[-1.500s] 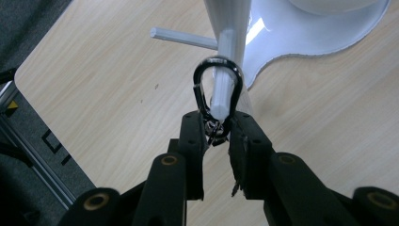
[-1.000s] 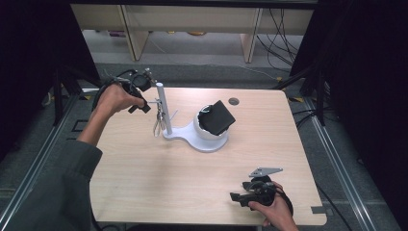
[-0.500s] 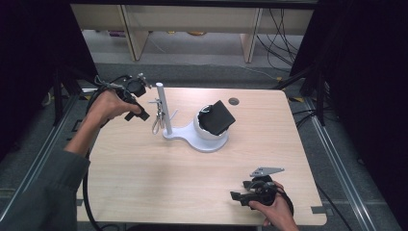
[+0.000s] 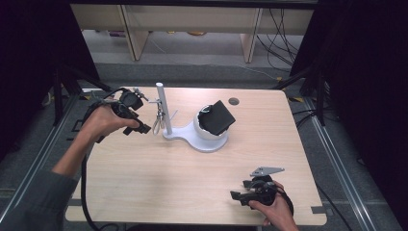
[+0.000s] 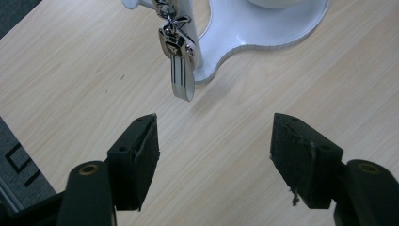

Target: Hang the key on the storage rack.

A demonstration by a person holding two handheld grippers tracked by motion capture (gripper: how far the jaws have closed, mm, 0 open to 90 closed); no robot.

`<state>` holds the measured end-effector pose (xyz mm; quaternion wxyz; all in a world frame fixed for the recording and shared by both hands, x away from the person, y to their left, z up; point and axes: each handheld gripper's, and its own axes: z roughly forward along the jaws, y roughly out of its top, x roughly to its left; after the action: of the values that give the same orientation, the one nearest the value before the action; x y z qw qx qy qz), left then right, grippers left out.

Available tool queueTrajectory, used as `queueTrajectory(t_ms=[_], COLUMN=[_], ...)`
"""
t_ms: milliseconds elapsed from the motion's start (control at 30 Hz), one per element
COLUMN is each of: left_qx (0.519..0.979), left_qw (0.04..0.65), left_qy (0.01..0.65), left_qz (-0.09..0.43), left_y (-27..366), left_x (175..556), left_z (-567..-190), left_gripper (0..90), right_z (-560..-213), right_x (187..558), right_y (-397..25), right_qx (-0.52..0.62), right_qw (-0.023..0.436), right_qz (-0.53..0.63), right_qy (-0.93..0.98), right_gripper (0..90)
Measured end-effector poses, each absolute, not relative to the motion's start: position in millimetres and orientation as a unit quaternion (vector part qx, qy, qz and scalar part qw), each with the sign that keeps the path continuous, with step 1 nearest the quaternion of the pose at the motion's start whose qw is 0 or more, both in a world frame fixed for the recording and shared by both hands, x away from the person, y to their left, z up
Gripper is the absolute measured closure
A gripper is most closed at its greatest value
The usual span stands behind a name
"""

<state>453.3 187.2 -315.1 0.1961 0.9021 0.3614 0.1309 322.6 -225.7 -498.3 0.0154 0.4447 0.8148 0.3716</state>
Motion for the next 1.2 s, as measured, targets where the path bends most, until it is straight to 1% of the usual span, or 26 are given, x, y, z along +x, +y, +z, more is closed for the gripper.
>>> queueTrajectory(t_ms=[33,67,100,133,233,367,433,467,533,700,767,800,833,967,1000,1200], left_qx=[0.903,0.9,0.905,0.9,0.903,0.902,0.908,0.906,0.904,0.901,0.901,0.9,0.899,0.9,0.9,0.893], left_qw=[0.198,0.202,0.197,0.208,0.213,0.229,0.227,0.232,0.239,0.264,0.27,0.276,0.281,0.291,0.291,0.315], left_qy=[0.357,0.362,0.352,0.359,0.349,0.342,0.33,0.333,0.335,0.322,0.319,0.318,0.315,0.304,0.303,0.298], left_qz=[0.134,0.135,0.134,0.134,0.132,0.129,0.128,0.124,0.118,0.123,0.117,0.116,0.115,0.114,0.114,0.123], left_y=[187.5,186.8,187.5,186.3,186.6,187.7,187.8,187.0,186.1,184.0,182.2,181.2,180.6,176.4,175.2,171.3], left_x=[451.3,448.7,446.7,443.2,434.2,419.8,413.2,408.9,401.1,386.1,379.1,375.4,372.1,361.3,359.2,345.6], left_z=[-316.5,-319.0,-320.1,-324.0,-332.3,-346.4,-352.6,-355.8,-360.9,-376.4,-383.7,-387.3,-390.6,-404.4,-407.5,-428.9], left_gripper=[31.7,31.1,30.1,29.9,29.0,27.6,27.1,27.0,26.6,24.8,24.2,24.1,23.9,21.8,21.7,21.6], right_z=[-498.7,-498.1,-498.3,-498.5,-498.0,-497.0,-497.4,-497.5,-498.0,-497.5,-497.7,-497.3,-497.0,-498.0,-498.1,-497.9], right_x=[323.4,322.3,323.1,323.9,323.5,324.3,322.5,323.4,323.3,323.2,323.5,323.3,323.3,323.8,323.2,322.6], right_y=[-226.5,-225.8,-226.5,-227.2,-227.0,-227.3,-224.3,-224.9,-224.4,-223.8,-224.1,-224.5,-224.3,-224.3,-223.9,-222.5], right_qx=[0.439,0.447,0.443,0.438,0.445,0.436,0.44,0.43,0.43,0.435,0.43,0.431,0.432,0.436,0.436,0.436], right_qw=[0.022,0.015,0.017,0.023,0.014,0.024,0.016,0.023,0.022,0.018,0.02,0.028,0.022,0.025,0.019,0.022], right_qz=[0.374,0.372,0.373,0.375,0.377,0.379,0.382,0.378,0.378,0.386,0.385,0.382,0.379,0.378,0.38,0.38], right_qy=[0.817,0.813,0.815,0.817,0.813,0.816,0.812,0.819,0.82,0.813,0.816,0.817,0.818,0.816,0.815,0.815], right_gripper=[27.6,27.6,27.6,27.7,27.6,27.6,27.6,27.6,27.5,27.4,27.4,27.4,27.4,27.3,27.3,27.3])
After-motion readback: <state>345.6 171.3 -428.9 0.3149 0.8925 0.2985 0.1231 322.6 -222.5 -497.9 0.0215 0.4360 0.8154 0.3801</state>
